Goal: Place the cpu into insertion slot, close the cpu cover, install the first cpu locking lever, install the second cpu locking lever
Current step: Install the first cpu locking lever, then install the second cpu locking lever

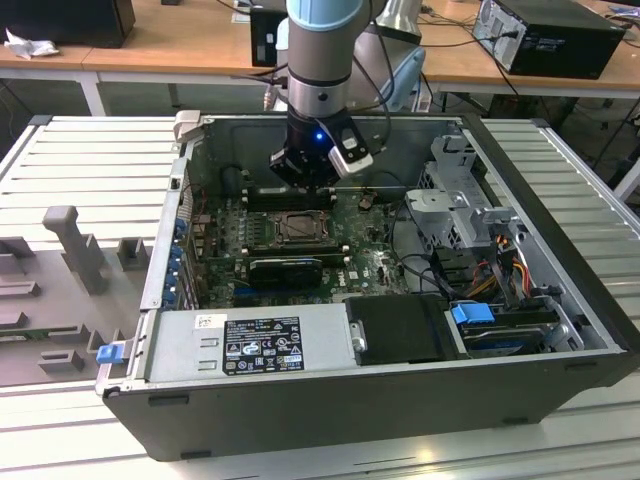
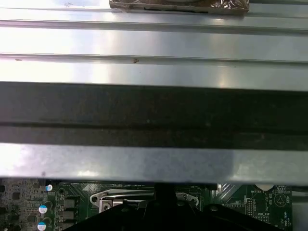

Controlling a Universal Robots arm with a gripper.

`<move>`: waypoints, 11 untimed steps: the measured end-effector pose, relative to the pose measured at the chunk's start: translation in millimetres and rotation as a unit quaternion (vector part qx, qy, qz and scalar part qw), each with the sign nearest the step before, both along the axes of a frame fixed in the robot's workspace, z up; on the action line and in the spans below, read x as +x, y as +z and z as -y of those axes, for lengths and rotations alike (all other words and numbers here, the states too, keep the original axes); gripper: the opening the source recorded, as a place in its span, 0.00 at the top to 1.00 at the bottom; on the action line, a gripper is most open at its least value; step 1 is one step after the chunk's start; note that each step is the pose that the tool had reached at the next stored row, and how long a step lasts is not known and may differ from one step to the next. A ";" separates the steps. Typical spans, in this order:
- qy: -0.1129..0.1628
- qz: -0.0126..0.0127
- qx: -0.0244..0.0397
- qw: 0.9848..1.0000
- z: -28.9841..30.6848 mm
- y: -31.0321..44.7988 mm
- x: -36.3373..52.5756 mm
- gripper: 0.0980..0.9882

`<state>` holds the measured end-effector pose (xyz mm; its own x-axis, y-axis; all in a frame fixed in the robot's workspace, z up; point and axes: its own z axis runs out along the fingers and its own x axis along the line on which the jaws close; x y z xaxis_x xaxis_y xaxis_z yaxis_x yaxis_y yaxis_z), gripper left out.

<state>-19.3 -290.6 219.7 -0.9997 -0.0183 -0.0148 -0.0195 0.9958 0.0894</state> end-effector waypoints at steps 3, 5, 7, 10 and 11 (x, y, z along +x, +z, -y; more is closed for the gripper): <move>0.000 0.000 0.000 1.000 1.3 0.0 0.0 0.99; 0.000 0.000 0.000 1.000 2.3 0.0 0.0 0.99; 0.000 0.000 0.000 1.000 4.0 0.0 0.0 0.99; 0.000 0.000 0.000 1.000 7.2 -0.1 0.1 0.99; 0.000 0.000 0.000 1.000 8.5 -0.1 0.1 0.99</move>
<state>-19.2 -299.1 219.5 -0.9997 -0.0182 -0.0149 -0.0195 0.9958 0.0894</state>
